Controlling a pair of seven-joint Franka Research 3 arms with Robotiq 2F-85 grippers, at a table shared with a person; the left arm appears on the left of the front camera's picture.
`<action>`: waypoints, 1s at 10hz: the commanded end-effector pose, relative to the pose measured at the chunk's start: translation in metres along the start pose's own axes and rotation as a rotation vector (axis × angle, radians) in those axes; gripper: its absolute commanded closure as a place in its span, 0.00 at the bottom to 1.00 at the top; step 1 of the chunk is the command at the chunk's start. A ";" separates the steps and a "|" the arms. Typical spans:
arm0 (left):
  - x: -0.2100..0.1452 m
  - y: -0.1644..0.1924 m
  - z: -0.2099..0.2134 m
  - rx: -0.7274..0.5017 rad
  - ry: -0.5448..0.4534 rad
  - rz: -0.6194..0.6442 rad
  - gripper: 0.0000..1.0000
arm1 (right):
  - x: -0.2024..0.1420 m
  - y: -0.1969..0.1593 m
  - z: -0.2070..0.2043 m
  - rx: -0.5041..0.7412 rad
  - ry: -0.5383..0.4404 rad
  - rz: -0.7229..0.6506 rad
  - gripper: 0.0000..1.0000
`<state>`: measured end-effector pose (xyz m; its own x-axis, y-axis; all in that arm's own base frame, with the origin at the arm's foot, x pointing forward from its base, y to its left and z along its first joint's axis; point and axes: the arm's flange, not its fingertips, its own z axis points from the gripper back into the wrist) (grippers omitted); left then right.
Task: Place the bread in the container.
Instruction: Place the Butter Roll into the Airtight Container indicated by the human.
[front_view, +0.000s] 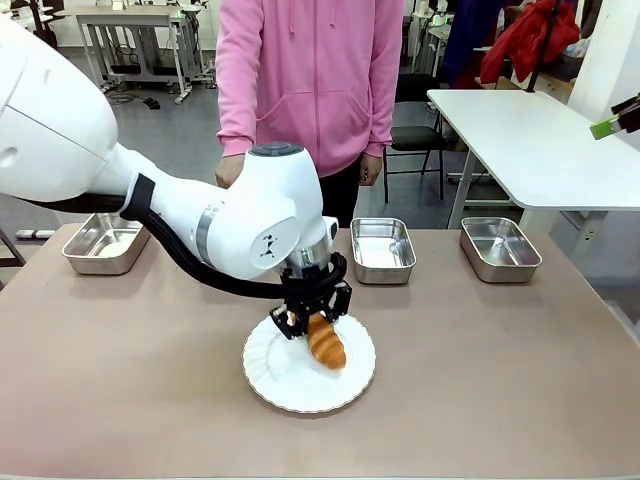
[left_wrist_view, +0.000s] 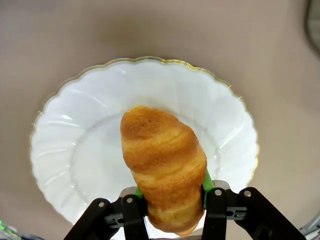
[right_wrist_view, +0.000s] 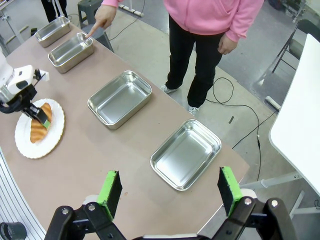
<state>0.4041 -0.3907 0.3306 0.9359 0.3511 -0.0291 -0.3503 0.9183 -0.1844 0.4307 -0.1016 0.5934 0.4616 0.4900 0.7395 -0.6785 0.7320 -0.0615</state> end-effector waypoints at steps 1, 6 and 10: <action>0.027 0.011 0.046 0.026 -0.036 -0.132 0.59 | 0.001 -0.002 0.000 0.012 -0.024 0.005 0.00; 0.141 0.059 0.124 -0.022 0.055 -0.272 0.59 | 0.001 -0.002 0.000 0.012 -0.024 0.005 0.00; 0.225 0.076 0.120 0.005 0.063 -0.384 0.59 | 0.001 -0.002 0.000 0.012 -0.024 0.005 0.00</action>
<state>0.5686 -0.2176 0.4241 0.9998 0.0164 -0.0107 -0.0182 0.9807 -0.1949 0.4314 -0.1010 0.5927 0.4631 0.4915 0.7376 -0.6790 0.7316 -0.0612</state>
